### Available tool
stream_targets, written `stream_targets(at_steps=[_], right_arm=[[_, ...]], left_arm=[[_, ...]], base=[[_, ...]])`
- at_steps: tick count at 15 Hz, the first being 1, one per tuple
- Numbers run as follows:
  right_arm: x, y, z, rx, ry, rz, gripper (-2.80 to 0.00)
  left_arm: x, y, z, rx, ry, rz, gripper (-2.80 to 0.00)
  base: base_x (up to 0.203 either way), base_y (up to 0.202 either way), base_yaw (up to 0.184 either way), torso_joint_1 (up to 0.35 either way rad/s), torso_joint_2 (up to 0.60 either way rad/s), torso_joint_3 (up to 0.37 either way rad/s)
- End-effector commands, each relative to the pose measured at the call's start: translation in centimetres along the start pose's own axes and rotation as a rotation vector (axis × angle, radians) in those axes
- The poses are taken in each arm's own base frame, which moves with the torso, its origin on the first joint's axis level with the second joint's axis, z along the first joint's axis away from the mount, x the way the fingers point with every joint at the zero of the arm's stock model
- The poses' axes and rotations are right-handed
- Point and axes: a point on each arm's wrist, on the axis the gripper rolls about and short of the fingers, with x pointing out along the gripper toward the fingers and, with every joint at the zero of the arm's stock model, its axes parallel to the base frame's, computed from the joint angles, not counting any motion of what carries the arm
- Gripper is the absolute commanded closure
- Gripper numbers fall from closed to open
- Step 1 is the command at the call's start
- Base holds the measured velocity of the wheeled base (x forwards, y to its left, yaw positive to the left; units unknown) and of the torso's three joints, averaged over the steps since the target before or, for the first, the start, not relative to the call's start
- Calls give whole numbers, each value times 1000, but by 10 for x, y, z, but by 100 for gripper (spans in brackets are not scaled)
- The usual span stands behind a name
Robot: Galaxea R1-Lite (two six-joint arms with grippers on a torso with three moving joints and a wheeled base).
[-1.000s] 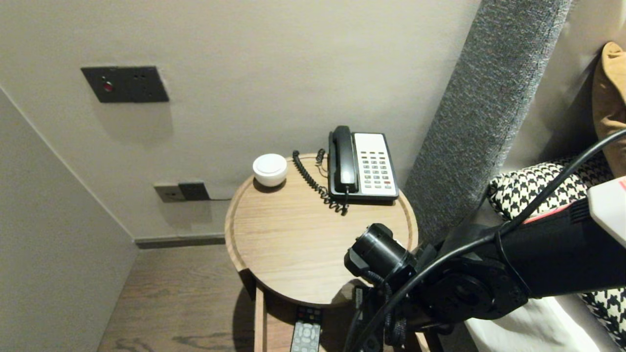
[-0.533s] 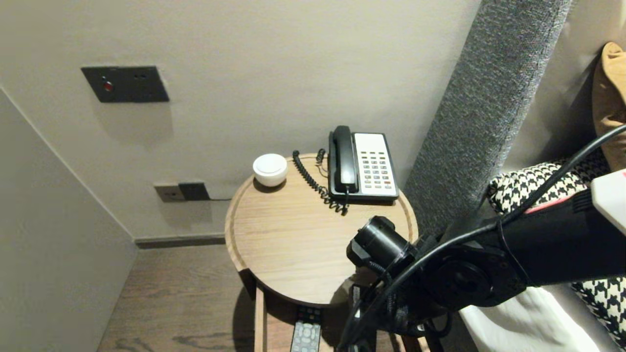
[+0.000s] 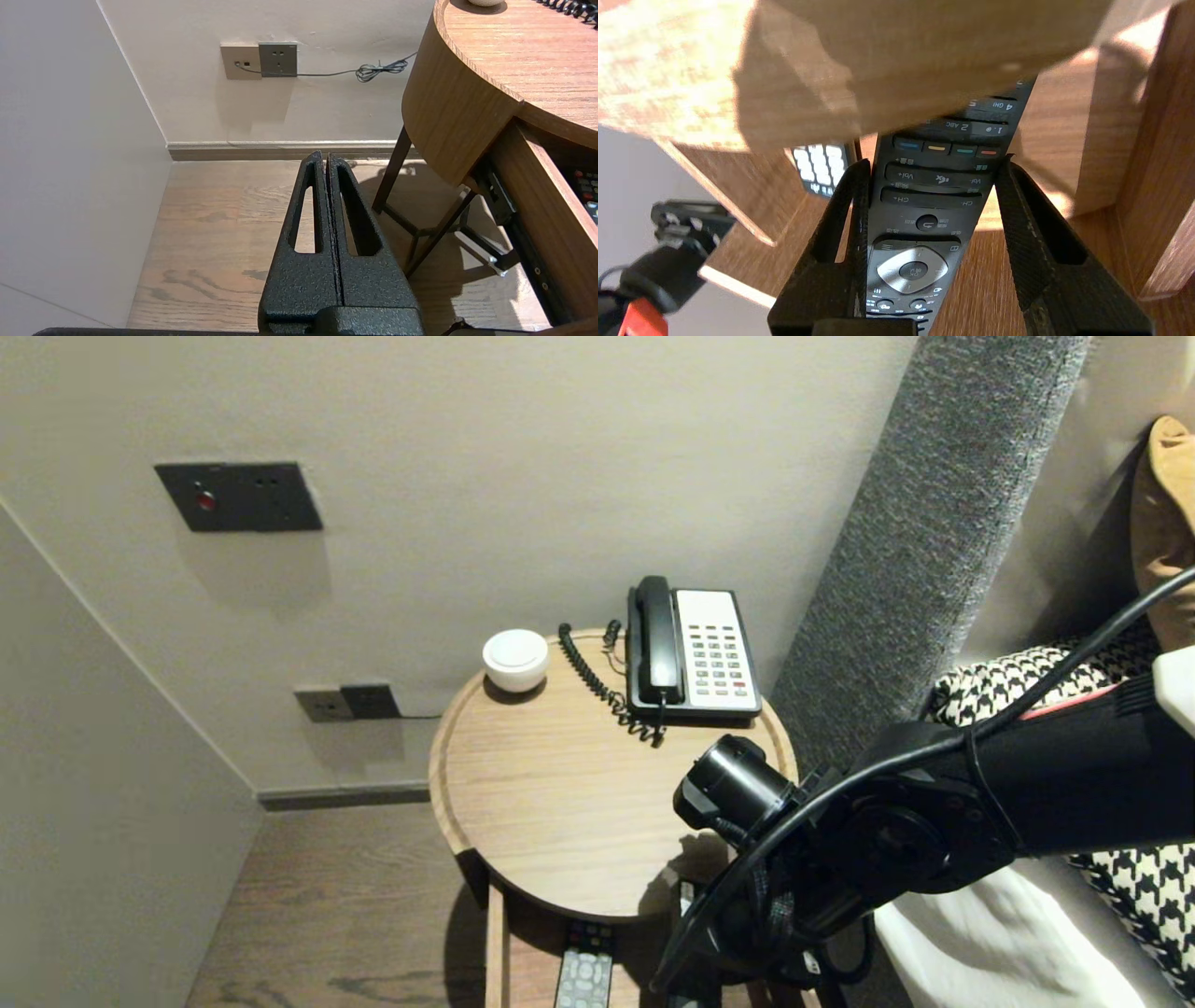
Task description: Take the remote control out of the drawer one by one and place them on the table
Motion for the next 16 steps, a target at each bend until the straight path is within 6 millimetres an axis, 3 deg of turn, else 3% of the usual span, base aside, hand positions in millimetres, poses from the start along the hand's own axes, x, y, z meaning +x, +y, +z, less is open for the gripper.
stream_targets(at_steps=[1, 7, 16], right_arm=[[-2, 0, -1, 4, 24, 13, 0], [-26, -1, -8, -15, 79, 96, 0], [-41, -12, -25, -88, 125, 80, 0]], left_arm=[[0, 0, 0, -1, -1, 1, 0], [0, 0, 0, 0, -1, 1, 0], [0, 0, 0, -2, -1, 1, 0]], base=[[0, 0, 0, 0, 0, 0], [0, 0, 0, 0, 0, 0], [0, 0, 0, 0, 0, 0]])
